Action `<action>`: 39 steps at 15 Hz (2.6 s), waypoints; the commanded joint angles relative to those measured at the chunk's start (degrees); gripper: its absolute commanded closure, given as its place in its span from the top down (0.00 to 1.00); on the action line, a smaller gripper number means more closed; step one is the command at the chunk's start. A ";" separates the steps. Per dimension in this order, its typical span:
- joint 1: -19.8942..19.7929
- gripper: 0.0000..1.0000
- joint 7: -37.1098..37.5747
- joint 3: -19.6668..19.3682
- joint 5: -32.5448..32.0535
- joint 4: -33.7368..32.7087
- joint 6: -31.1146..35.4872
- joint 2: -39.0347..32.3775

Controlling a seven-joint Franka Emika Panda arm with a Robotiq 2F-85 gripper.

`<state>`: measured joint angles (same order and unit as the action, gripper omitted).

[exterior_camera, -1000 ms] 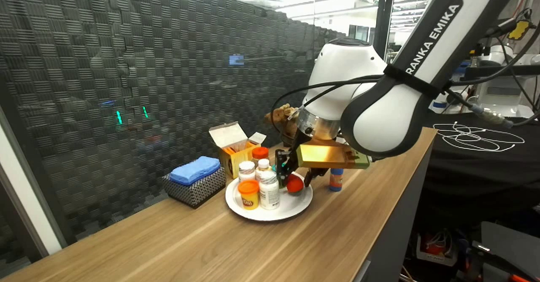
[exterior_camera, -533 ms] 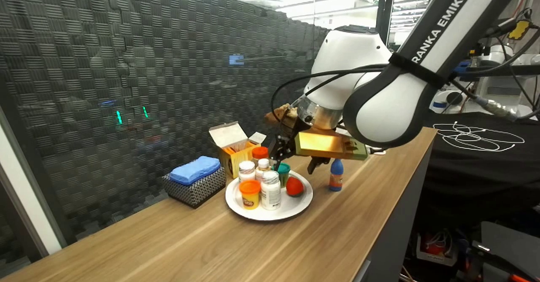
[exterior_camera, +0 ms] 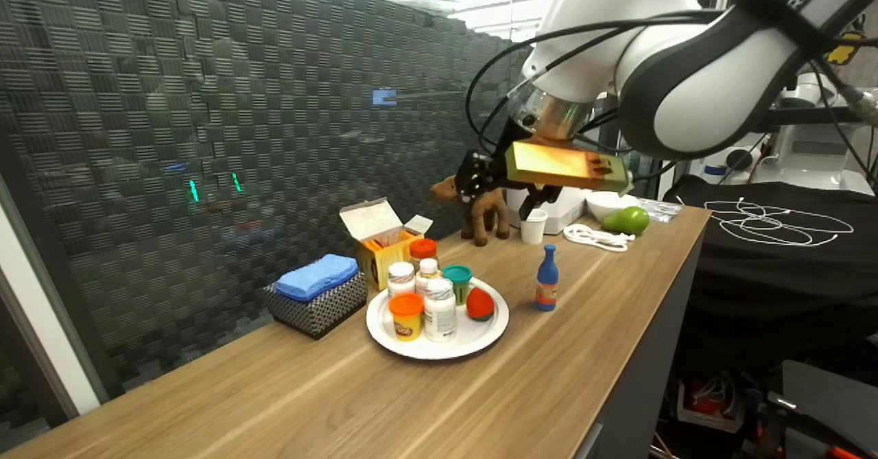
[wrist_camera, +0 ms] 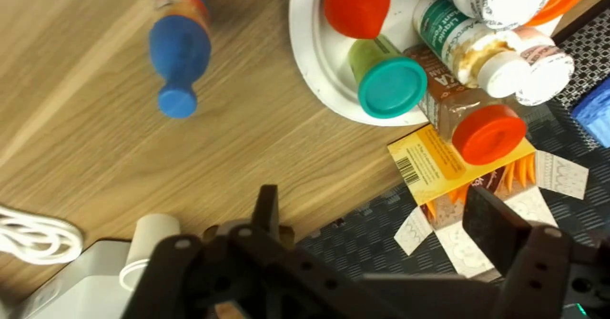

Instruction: Place the bottles and orange plush toy on the white plate

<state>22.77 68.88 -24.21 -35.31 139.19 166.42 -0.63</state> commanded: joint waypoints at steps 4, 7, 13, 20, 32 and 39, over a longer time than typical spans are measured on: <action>-9.21 1.00 -13.61 15.48 15.03 -2.38 -28.51 5.52; -13.38 1.00 -21.44 19.86 22.29 -5.20 -34.02 3.37; -19.35 1.00 -27.94 21.18 23.40 -5.74 -28.16 -0.56; -20.62 1.00 -30.12 20.94 23.04 -3.57 -20.80 -2.32; -22.16 0.58 -32.69 20.02 25.06 -3.97 -17.70 -6.10; -21.89 0.14 -31.23 19.30 22.90 -3.21 -17.77 -4.44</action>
<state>0.87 37.85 -4.62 -12.02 135.45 147.92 -6.82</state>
